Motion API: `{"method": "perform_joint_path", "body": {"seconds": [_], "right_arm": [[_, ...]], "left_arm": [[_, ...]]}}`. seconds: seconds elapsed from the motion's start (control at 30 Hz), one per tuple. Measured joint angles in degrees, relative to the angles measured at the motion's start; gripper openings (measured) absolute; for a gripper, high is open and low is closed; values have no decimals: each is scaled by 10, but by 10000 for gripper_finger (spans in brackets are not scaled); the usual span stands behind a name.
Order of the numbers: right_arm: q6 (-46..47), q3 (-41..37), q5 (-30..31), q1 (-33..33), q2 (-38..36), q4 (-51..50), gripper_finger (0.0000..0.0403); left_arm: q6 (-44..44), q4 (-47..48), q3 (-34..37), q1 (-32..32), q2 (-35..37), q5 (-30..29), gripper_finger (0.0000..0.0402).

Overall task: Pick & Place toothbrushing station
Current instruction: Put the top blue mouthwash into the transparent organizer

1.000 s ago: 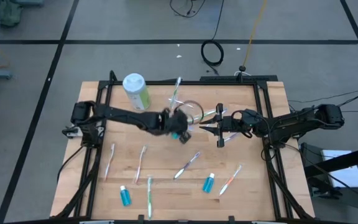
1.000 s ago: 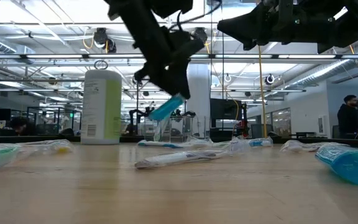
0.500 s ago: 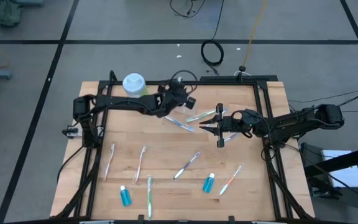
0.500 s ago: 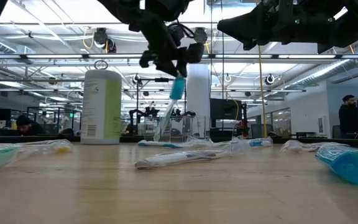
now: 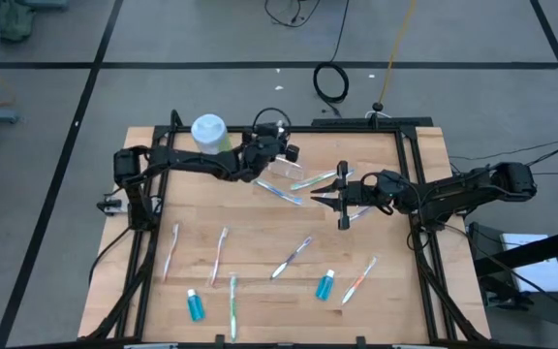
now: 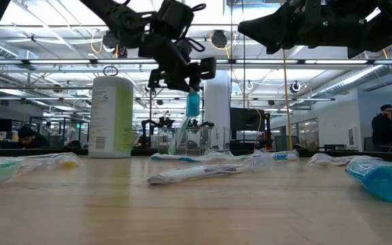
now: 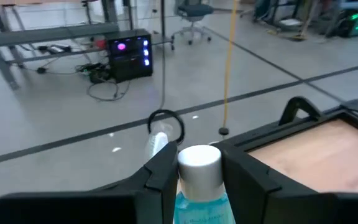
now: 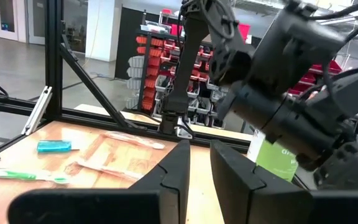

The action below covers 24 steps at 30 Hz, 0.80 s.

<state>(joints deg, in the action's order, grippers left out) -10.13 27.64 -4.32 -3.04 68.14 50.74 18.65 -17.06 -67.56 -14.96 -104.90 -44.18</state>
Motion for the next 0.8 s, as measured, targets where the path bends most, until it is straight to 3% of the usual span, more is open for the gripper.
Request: {"method": "perform_joint_path", "body": {"seconds": [0.37,0.6,0.8], "right_arm": [[0,0,0,0,0,0,55],[0,0,0,0,0,0,55],[0,0,0,0,0,0,55]], "left_arm": [[-65,-187,111,-5,0,35,111],[-41,-195,152,-15,0,86,111],[-35,-188,155,-19,0,86,111]]}}
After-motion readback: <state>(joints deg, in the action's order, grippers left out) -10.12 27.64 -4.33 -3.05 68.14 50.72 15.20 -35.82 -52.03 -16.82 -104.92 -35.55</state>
